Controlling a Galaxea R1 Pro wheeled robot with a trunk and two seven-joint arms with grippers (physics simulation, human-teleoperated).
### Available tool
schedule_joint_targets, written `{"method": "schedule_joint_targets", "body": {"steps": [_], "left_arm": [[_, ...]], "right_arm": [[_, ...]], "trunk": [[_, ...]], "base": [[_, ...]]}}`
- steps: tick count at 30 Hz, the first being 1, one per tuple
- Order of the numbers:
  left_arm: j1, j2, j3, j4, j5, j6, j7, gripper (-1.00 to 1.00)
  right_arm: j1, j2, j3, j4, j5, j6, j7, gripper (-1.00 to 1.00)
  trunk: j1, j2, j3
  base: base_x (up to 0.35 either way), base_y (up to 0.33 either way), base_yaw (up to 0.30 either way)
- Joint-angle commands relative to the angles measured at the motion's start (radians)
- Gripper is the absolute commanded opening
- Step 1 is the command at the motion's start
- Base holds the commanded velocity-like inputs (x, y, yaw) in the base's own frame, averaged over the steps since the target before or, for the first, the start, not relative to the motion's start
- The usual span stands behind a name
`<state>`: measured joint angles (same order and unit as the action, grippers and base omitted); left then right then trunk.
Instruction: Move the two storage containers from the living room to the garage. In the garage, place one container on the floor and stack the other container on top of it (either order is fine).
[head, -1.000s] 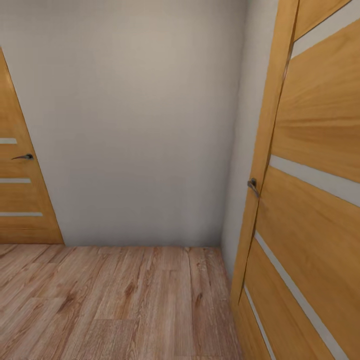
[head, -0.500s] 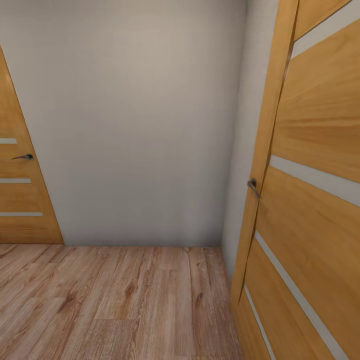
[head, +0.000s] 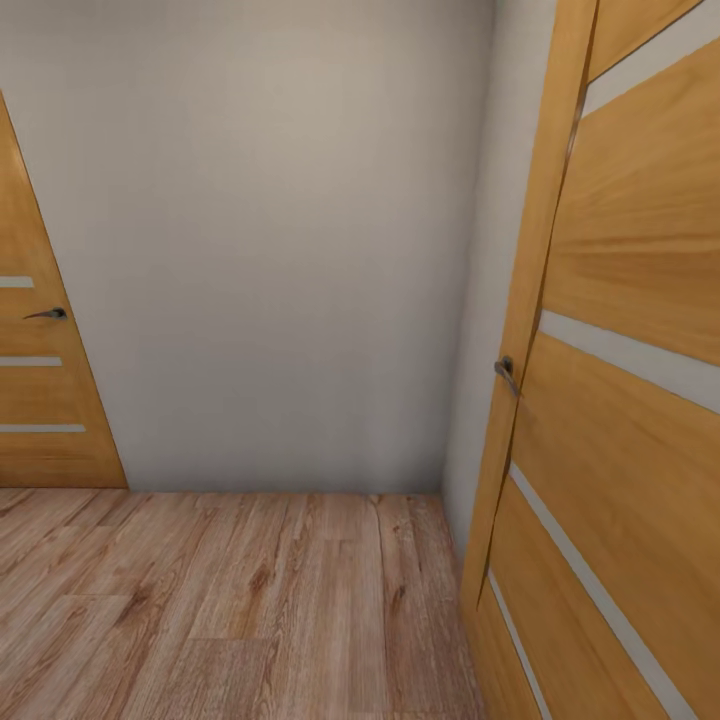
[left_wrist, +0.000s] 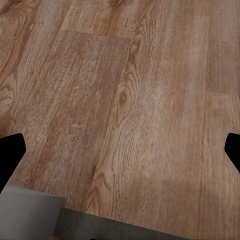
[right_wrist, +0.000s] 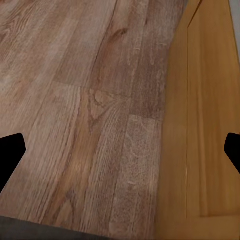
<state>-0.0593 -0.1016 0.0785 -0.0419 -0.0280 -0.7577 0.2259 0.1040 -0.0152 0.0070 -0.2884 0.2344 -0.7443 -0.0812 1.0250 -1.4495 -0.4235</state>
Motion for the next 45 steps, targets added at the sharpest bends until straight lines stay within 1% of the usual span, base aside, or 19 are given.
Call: {"method": "schedule_joint_targets", "body": {"steps": [1,13,17,26,41,45], "left_arm": [[0.0,0.0,0.007,0.0,-0.004,-0.003,-0.002,1.0],[0.0,0.002,0.008,0.0,0.0,-0.004,-0.005,1.0],[0.0,0.003,0.008,0.0,0.0,-0.003,-0.005,1.0],[0.0,0.004,0.008,0.0,-0.001,-0.003,-0.002,1.0],[0.0,0.003,0.009,0.0,-0.003,-0.003,0.0,1.0],[0.0,0.003,0.008,0.0,-0.002,-0.003,0.0,1.0]], "right_arm": [[0.0,0.0,0.001,-0.002,0.01,0.001,-0.009,1.0],[-0.002,0.0,0.0,-0.004,0.009,0.002,-0.009,1.0],[-0.022,0.0,-0.001,-0.003,0.007,0.007,-0.009,1.0],[-0.031,0.0,-0.001,-0.001,0.002,0.009,-0.009,1.0],[-0.032,-0.001,-0.001,0.002,0.003,0.011,-0.009,1.0],[-0.032,-0.001,-0.001,0.002,0.003,0.011,-0.009,1.0]], "trunk": [[0.0,-0.001,-0.001],[0.0,-0.001,-0.001],[0.0,-0.001,-0.001],[0.0,-0.001,-0.001],[0.0,-0.001,-0.001],[0.0,-0.001,-0.001]], "base": [[0.0,0.0,0.0],[0.0,0.0,0.0],[0.015,0.0,0.0],[0.182,0.0,0.0],[0.022,0.0,0.0],[0.137,-0.027,0.0]]}}
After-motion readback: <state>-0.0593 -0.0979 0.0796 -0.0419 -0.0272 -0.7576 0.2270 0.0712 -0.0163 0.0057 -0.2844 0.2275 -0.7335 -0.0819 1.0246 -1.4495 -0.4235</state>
